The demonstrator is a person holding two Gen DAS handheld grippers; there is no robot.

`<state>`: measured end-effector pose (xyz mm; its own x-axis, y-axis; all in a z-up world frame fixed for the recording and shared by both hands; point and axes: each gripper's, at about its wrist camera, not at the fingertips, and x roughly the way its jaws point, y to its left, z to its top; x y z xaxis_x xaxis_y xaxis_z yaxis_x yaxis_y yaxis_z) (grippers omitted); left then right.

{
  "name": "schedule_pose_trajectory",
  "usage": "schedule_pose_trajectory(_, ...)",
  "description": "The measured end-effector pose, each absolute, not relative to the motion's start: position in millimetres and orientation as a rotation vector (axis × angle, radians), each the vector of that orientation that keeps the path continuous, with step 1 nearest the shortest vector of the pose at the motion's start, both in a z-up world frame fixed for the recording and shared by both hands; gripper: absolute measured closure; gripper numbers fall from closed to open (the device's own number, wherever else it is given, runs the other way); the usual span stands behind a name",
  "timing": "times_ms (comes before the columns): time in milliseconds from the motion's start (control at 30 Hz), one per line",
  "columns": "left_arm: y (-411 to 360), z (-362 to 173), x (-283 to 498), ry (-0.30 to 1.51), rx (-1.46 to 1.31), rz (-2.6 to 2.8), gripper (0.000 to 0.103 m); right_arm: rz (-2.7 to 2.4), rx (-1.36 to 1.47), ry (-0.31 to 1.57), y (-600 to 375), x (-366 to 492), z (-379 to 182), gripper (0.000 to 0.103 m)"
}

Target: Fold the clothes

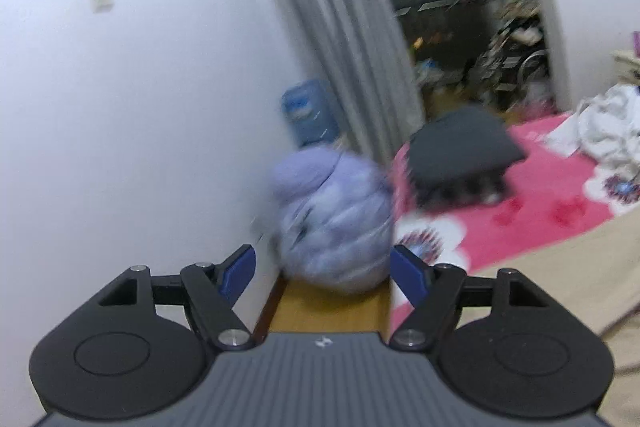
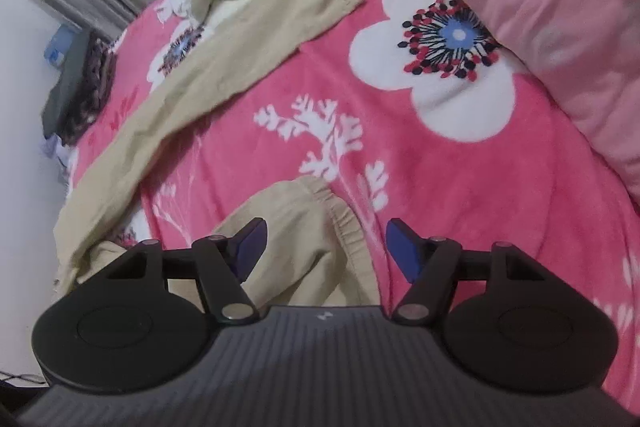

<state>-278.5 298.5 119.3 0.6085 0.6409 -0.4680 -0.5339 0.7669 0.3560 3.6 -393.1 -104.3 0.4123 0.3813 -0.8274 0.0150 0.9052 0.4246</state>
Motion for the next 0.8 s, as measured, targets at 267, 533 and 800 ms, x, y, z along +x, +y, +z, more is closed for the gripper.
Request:
schedule_pose_trajectory(267,300.5,-29.6,-330.8,0.98,-0.359,0.549,0.031,0.29,0.521,1.165,-378.7,10.0,-102.0,0.037)
schedule_pose_trajectory(533,272.6,-100.3,-336.1,1.074,-0.438,0.42,0.039,0.157,0.436,1.209,-384.2,-5.5,-104.2,0.037)
schedule_pose_trajectory(800,230.6,-78.2,-285.2,0.944,-0.2,0.203,0.039,0.17,0.281,1.197,-362.1,-7.7,-132.0,0.045)
